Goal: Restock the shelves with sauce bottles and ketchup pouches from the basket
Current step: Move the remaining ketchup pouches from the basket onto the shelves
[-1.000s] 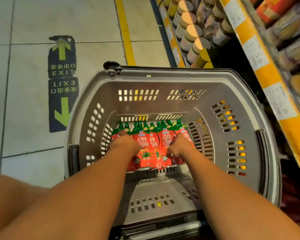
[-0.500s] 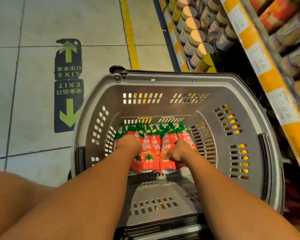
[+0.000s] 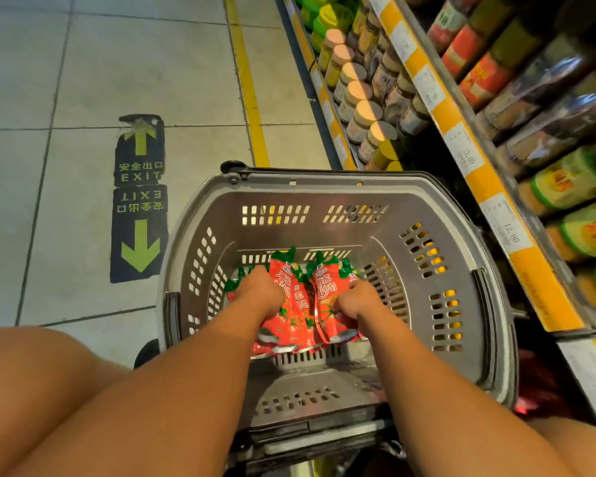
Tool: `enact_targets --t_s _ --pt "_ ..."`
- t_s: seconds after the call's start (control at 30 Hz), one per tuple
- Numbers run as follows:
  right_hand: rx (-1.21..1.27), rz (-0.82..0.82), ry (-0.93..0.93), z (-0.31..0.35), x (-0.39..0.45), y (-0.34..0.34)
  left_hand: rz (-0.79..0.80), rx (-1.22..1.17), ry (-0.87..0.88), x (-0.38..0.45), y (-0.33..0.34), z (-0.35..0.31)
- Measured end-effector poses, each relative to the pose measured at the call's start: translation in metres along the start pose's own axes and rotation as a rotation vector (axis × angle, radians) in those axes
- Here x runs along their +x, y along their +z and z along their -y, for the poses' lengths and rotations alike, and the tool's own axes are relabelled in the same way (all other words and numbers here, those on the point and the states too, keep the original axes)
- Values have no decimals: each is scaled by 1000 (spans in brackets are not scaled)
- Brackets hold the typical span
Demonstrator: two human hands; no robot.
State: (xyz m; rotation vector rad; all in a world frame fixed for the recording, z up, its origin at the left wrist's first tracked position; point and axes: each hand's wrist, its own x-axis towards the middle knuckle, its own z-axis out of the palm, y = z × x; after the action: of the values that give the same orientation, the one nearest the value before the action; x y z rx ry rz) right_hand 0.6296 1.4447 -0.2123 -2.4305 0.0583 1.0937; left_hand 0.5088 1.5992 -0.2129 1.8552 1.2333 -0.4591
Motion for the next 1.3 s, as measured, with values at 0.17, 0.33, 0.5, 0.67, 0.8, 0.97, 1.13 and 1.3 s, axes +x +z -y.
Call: enact_targets --t_s 0.17,0.33,0.5,0.67,0.8,0.97,1.13,1.3 --pt "102 -62 -36 7 -26 -18 -32 -112 63 -28 -18 -9" --pt "149 -164 -136 26 -58 -32 -69 -279 190 -67 -28 -33" --pt "235 -249 -205 40 -113 -62 -81 -470 327 -109 -44 -60" --pt "259 -333 -294 30 -163 -102 -58 -596 401 -140 -57 -67" --pt "369 -393 -336 11 -198 -135 -17 -650 457 -165 -58 -69" --pt "582 -379 -367 -28 -231 -168 58 -634 548 -189 -59 -72" --pt "775 -411 -391 -70 -260 -191 155 -611 634 -212 -54 -79" --pt "925 -388 -382 -105 -272 -210 217 -600 690 -232 -42 -94"
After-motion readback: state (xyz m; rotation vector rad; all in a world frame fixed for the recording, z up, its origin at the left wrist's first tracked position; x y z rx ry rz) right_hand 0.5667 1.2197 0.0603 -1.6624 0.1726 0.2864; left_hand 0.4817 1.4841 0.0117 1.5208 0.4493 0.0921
